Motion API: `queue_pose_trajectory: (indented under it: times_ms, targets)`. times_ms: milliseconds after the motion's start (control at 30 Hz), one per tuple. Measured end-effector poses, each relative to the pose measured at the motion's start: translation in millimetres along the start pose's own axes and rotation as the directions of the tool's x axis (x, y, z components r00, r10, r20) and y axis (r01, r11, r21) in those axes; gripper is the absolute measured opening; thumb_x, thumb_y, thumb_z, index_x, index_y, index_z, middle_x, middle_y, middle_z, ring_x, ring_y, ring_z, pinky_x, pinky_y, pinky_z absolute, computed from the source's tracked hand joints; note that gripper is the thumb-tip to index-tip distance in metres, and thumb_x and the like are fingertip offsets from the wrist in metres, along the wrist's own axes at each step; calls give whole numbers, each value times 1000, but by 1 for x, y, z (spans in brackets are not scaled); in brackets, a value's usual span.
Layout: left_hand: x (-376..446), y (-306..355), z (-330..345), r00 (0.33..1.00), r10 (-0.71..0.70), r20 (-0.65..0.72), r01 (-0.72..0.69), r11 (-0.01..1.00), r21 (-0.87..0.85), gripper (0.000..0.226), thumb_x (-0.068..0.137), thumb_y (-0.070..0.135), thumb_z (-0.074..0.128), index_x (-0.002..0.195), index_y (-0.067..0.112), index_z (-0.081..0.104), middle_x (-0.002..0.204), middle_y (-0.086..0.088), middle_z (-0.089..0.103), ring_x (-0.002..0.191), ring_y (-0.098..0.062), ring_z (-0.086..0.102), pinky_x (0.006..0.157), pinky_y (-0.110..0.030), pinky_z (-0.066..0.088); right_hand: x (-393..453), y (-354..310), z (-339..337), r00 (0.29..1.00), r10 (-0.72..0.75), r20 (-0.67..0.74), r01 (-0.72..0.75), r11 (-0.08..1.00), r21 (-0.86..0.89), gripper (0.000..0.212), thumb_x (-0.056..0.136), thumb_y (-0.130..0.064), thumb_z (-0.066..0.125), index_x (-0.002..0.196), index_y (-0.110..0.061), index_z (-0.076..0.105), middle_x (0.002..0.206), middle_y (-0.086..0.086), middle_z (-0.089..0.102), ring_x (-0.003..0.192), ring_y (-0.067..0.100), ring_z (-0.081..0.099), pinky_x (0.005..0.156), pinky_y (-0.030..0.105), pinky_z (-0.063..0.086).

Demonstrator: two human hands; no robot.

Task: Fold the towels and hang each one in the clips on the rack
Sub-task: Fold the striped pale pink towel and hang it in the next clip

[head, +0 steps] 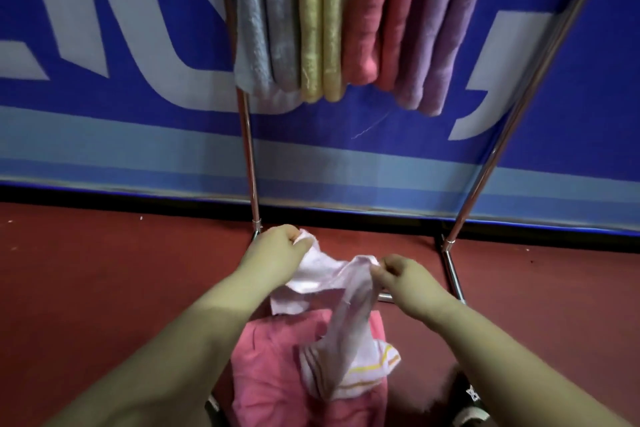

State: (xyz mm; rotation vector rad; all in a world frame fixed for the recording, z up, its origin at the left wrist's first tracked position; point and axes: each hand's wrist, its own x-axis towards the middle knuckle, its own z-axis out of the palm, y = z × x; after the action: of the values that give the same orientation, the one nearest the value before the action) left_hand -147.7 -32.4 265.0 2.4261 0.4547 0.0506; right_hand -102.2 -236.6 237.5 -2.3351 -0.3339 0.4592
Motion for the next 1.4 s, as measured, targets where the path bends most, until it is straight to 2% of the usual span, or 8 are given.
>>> queue_pose_trajectory:
  times_ms: [233,300,467,600,800,967,1100,1400]
  targets:
    - [-21,-7,0,998,56,-7,-53,902,-428,7,88,16,59,86,22,58,78,9,60,76,-8,54,67,-15,39,-25,16,4,998,29,-50,-27,999,48,22,87,-23,61,68,-14,55,75,7,67,74,25,62,68,29,45]
    - [-20,0,5,990,122,74,-77,891,-447,4,87,17,61,88,21,60,80,8,60,76,-4,53,69,-14,39,-22,16,10,999,2,-54,2,997,80,8,85,-21,64,82,-18,57,87,0,65,83,22,63,72,25,45]
    - [-27,15,24,867,345,361,-120,846,-520,11,86,6,61,84,16,65,74,7,62,67,4,54,69,-12,42,-24,4,12,982,-147,120,101,939,328,52,86,-10,64,131,-29,46,128,-11,51,117,8,51,96,25,46]
    - [-20,20,21,836,402,374,-206,861,-465,13,84,7,64,79,19,67,71,11,64,65,9,55,68,-9,42,-25,6,5,953,-232,195,165,936,311,11,84,-8,66,88,-18,64,90,2,68,86,9,60,89,38,50]
    - [-10,11,10,841,357,406,-258,925,-280,14,74,22,77,69,26,64,61,12,60,59,3,50,60,-14,41,-27,3,-10,952,-264,158,134,818,559,22,77,6,69,74,-8,53,63,-4,59,60,5,52,57,15,44]
    - [-3,9,2,910,295,290,-87,822,-563,19,75,6,73,66,21,66,59,13,65,59,4,56,61,-10,45,-26,2,-21,949,-273,159,115,768,630,27,68,-8,73,66,-13,47,56,-2,44,48,4,36,46,12,33]
    - [-6,12,-1,931,258,257,-27,753,-658,11,68,17,74,63,26,71,62,11,67,61,1,59,60,-12,47,-23,7,-17,933,-278,226,173,902,395,18,76,-12,76,74,-16,59,62,-7,56,58,5,47,59,17,42]
    - [9,-9,-10,944,-130,-304,-100,765,-637,10,79,15,70,74,24,68,73,12,66,67,2,59,68,-14,47,-9,20,-20,970,-30,243,112,937,-331,16,82,-36,67,70,-27,60,71,-3,61,73,18,53,68,28,41]
